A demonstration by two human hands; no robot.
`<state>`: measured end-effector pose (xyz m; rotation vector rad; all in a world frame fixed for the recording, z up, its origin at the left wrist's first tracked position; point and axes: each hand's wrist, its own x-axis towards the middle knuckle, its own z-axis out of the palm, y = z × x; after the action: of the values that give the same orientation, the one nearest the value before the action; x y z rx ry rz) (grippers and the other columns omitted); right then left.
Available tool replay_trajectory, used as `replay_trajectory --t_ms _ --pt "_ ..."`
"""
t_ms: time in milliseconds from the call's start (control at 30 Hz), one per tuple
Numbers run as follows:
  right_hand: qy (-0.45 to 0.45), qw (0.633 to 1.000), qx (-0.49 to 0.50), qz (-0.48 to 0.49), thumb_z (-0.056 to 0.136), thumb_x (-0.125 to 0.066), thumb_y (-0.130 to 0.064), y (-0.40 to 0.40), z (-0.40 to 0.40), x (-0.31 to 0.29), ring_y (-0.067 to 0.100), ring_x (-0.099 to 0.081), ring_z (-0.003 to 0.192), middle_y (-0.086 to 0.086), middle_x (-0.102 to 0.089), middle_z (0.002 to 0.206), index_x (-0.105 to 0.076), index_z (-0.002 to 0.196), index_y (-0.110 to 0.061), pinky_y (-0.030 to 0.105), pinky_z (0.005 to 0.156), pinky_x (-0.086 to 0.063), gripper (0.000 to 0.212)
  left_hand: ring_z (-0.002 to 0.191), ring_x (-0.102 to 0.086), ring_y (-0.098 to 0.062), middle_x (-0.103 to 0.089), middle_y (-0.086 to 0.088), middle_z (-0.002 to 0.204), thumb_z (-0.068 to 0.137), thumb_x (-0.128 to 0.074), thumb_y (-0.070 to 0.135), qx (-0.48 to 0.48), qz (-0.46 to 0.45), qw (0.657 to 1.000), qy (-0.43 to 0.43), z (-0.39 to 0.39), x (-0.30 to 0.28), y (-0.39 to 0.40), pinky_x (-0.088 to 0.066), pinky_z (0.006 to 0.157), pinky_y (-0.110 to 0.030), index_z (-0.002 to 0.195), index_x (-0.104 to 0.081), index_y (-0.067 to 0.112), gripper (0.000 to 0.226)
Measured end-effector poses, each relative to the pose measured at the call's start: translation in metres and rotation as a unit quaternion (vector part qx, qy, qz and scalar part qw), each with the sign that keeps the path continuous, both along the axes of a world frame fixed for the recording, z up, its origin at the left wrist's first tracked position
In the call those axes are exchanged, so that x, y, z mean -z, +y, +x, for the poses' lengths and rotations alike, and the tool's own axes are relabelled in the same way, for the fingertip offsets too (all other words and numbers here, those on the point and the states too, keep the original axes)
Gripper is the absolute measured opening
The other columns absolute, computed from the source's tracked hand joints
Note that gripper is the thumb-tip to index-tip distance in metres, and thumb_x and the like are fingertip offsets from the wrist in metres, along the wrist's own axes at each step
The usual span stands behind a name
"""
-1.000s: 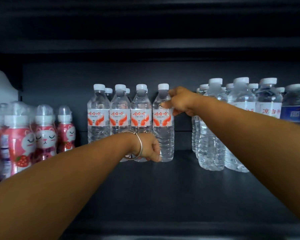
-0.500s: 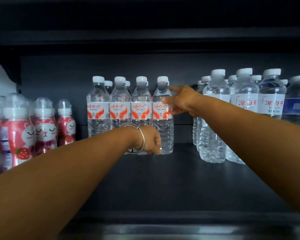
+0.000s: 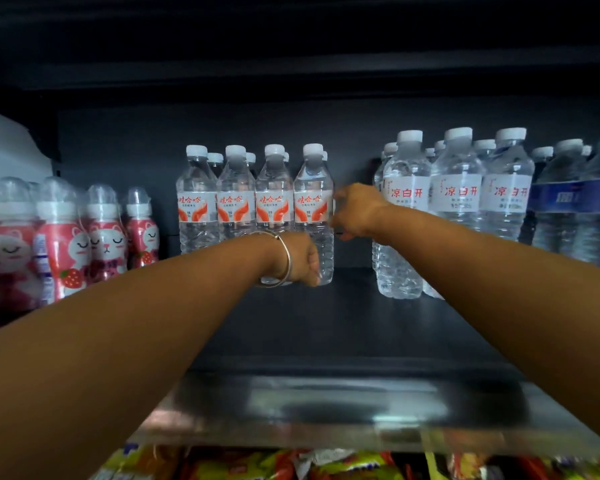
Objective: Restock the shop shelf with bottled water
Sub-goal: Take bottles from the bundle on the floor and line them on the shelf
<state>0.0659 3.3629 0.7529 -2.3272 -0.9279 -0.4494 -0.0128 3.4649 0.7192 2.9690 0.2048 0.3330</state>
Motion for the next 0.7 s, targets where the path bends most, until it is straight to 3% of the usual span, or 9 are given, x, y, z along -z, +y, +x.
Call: replay_trajectory --t_ms 100,300,400,467,567,700 --pt "-0.031 0.998 -0.012 -0.06 0.088 -0.055 0.0 -0.03 -0.022 0.006 0.028 -0.059 0.11 0.012 -0.06 0.125 -0.055 0.129 -0.007 0.038 0.094 -0.051 0.041 0.086 -0.053 -0.017 -0.059 -0.004 0.094 0.085 -0.065 0.016 -0.013 0.006 1.0 -0.003 -0.015 -0.003 -0.023 -0.047 0.086 -0.031 0.1 -0.063 0.01 0.017" --pt "-0.081 0.986 -0.016 -0.145 0.093 -0.051 -0.012 -0.129 -0.075 0.026 0.026 -0.046 0.127 0.011 -0.05 0.138 -0.046 0.138 -0.013 0.03 0.103 -0.037 0.045 0.085 -0.055 -0.018 -0.06 -0.005 0.09 0.084 -0.067 0.019 -0.014 -0.001 0.999 -0.047 -0.057 -0.002 -0.099 -0.048 0.087 -0.031 0.104 -0.065 0.005 0.026" --pt "-0.097 0.977 -0.012 -0.191 0.093 -0.052 -0.017 -0.189 -0.102 0.044 0.026 -0.037 0.135 0.008 -0.039 0.148 -0.033 0.146 -0.017 0.03 0.106 -0.032 0.056 0.093 -0.055 -0.018 -0.059 -0.004 0.099 0.083 -0.068 0.019 -0.003 -0.005 0.999 -0.051 -0.081 0.007 -0.153 -0.046 0.09 -0.029 0.112 -0.06 0.005 0.033" --pt "-0.106 0.972 -0.004 -0.21 0.093 -0.053 -0.021 -0.229 -0.12 0.061 0.029 -0.038 0.133 0.01 -0.041 0.146 -0.036 0.144 -0.014 0.035 0.107 -0.035 0.054 0.104 -0.057 -0.023 -0.061 -0.008 0.11 0.082 -0.069 0.02 0.005 0.0 0.999 -0.041 -0.093 0.02 -0.189 -0.043 0.09 -0.026 0.116 -0.058 0.006 0.038" --pt "-0.095 0.969 0.007 -0.23 0.088 -0.058 -0.024 -0.286 -0.139 0.098 0.033 -0.049 0.121 0.013 -0.053 0.131 -0.048 0.131 -0.014 0.042 0.097 -0.045 0.045 0.116 -0.048 -0.029 -0.051 -0.013 0.126 0.08 -0.07 0.03 -0.012 0.073 0.996 -0.04 -0.107 0.052 -0.235 -0.038 0.092 -0.027 0.119 -0.054 0.012 0.046" --pt "-0.06 0.962 0.004 -0.265 0.086 -0.06 -0.025 -0.339 -0.151 0.166 0.034 -0.051 0.119 0.014 -0.056 0.128 -0.048 0.131 -0.017 0.042 0.094 -0.047 0.048 0.135 -0.021 -0.029 -0.026 -0.01 0.143 0.078 -0.07 0.032 -0.067 0.137 0.975 -0.159 -0.123 0.104 -0.275 -0.023 0.106 -0.042 0.127 -0.045 0.018 0.057"
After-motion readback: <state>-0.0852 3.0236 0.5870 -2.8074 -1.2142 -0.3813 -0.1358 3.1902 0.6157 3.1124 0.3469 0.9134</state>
